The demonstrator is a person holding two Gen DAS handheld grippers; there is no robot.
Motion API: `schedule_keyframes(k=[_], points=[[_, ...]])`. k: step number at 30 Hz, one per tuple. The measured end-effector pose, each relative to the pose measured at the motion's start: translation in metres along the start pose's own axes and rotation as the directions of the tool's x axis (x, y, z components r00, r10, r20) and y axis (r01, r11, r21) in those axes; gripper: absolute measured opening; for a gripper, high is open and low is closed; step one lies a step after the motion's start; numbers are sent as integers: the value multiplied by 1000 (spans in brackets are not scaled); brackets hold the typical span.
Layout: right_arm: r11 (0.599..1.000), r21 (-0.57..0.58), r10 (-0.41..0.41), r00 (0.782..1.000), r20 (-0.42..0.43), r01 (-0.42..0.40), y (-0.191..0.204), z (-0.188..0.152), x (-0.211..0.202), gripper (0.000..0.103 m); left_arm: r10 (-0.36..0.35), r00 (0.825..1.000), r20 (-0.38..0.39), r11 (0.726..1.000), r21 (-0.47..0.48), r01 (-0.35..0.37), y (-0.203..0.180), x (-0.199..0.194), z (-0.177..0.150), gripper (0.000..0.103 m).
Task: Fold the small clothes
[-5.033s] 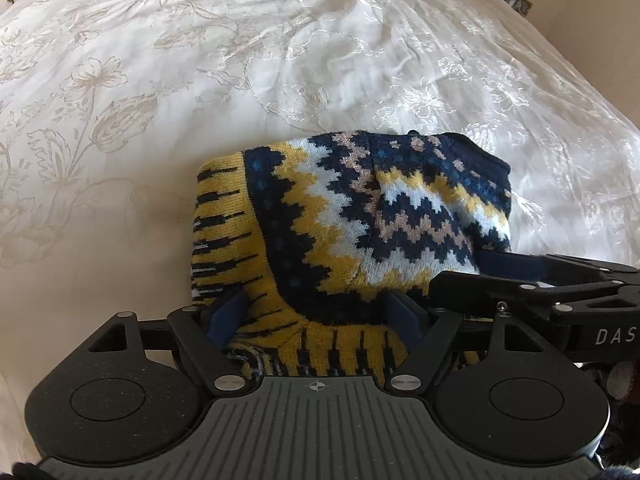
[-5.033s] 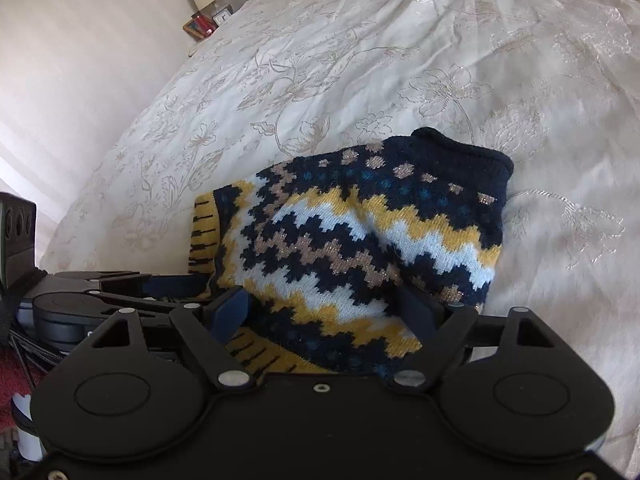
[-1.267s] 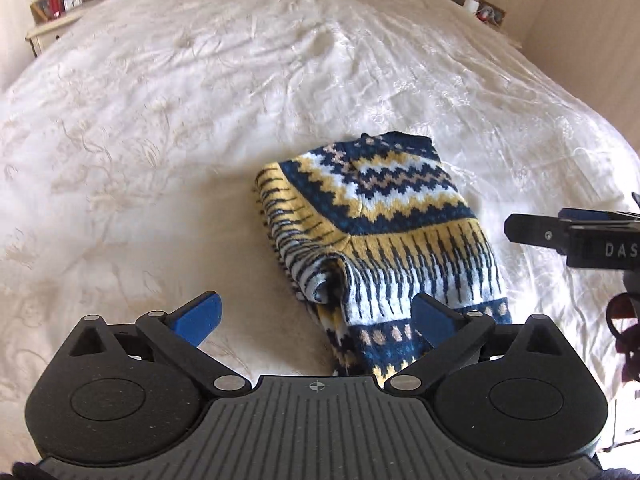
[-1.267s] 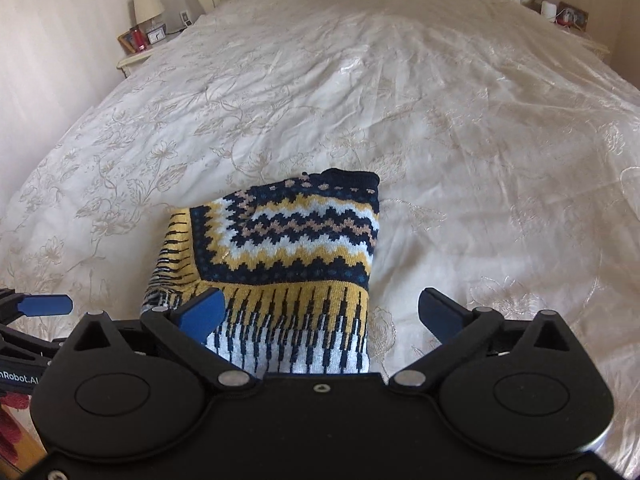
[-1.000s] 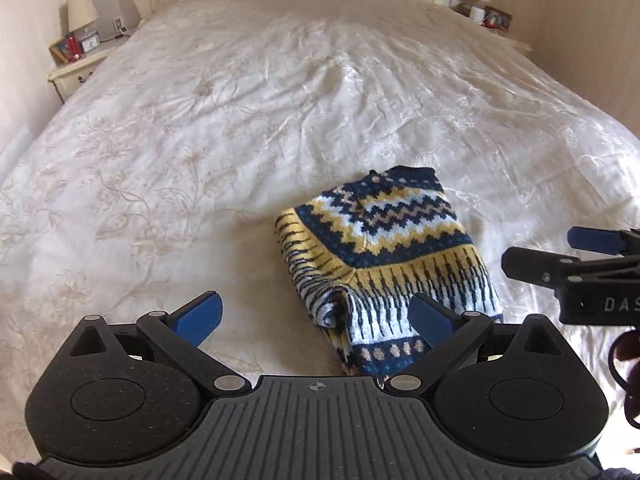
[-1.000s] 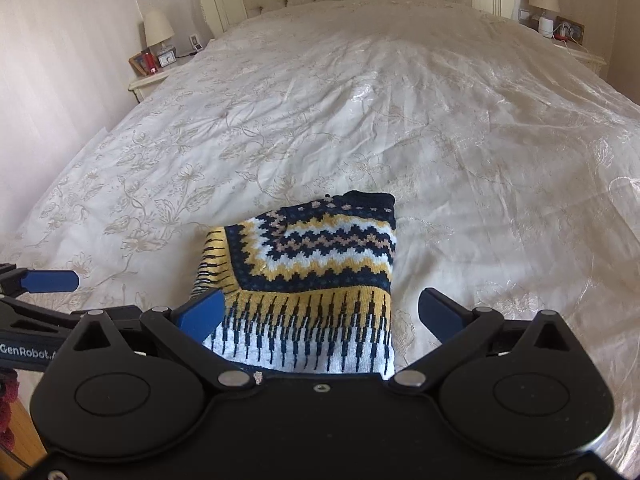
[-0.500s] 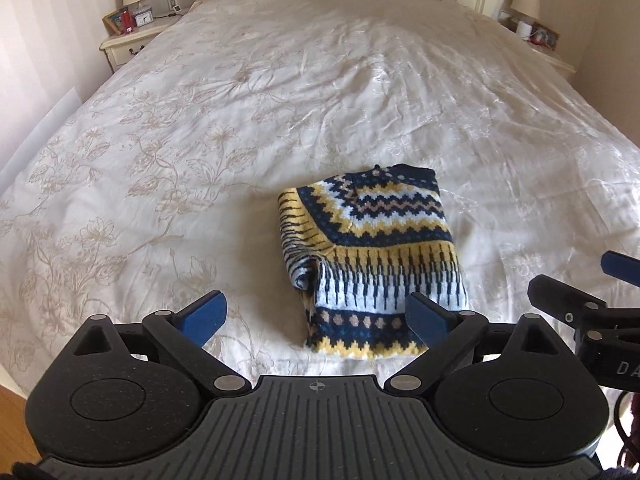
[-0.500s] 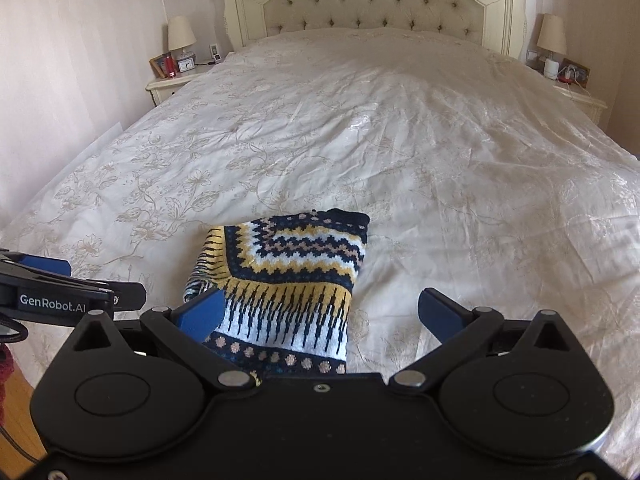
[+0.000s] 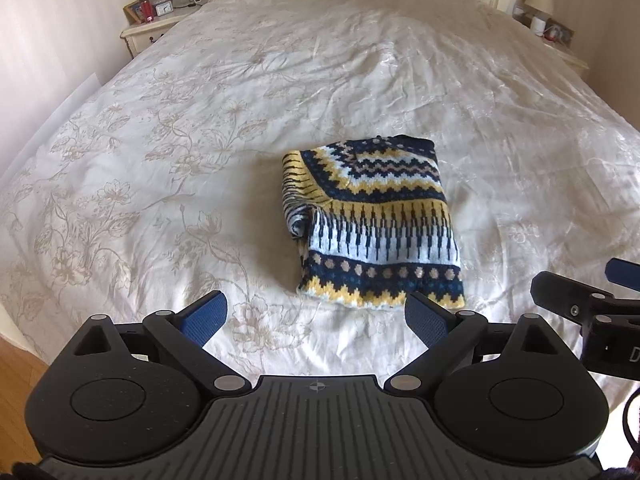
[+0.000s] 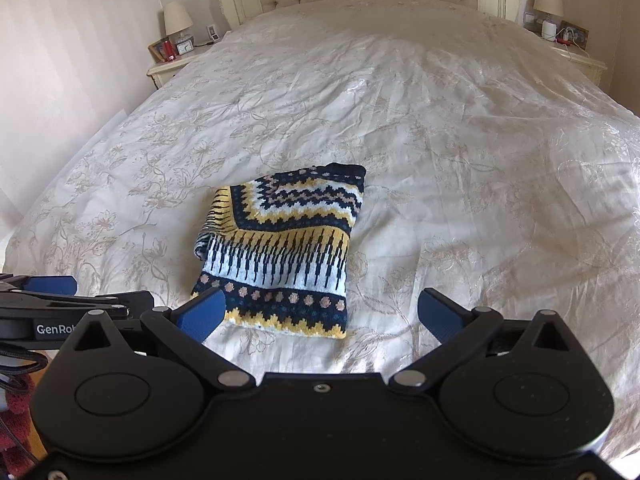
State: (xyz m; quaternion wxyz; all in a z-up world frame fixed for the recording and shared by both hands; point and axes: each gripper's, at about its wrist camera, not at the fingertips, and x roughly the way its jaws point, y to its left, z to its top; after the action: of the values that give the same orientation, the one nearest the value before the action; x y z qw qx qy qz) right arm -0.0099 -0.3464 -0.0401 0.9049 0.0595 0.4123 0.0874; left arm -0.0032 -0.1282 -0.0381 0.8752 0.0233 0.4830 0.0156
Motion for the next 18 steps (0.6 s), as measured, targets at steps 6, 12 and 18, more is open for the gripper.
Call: schedule_keyframes(k=[6,12,18], points=[[1000,25,-5,1000,-7,6,2,-9,-5,102,18,1000,-9,1000,5,-18,1,-1,-11,97],[998,58,-24,1000,-8,24,-2,-13,-8,102,18,1000,-20,1000,-2,-18,3,-1,-15,97],[995,88,-39,999,-8,40,-7,-16,-10,102,12,1000,-22,1000,0,-12,3,-1,-16,97]])
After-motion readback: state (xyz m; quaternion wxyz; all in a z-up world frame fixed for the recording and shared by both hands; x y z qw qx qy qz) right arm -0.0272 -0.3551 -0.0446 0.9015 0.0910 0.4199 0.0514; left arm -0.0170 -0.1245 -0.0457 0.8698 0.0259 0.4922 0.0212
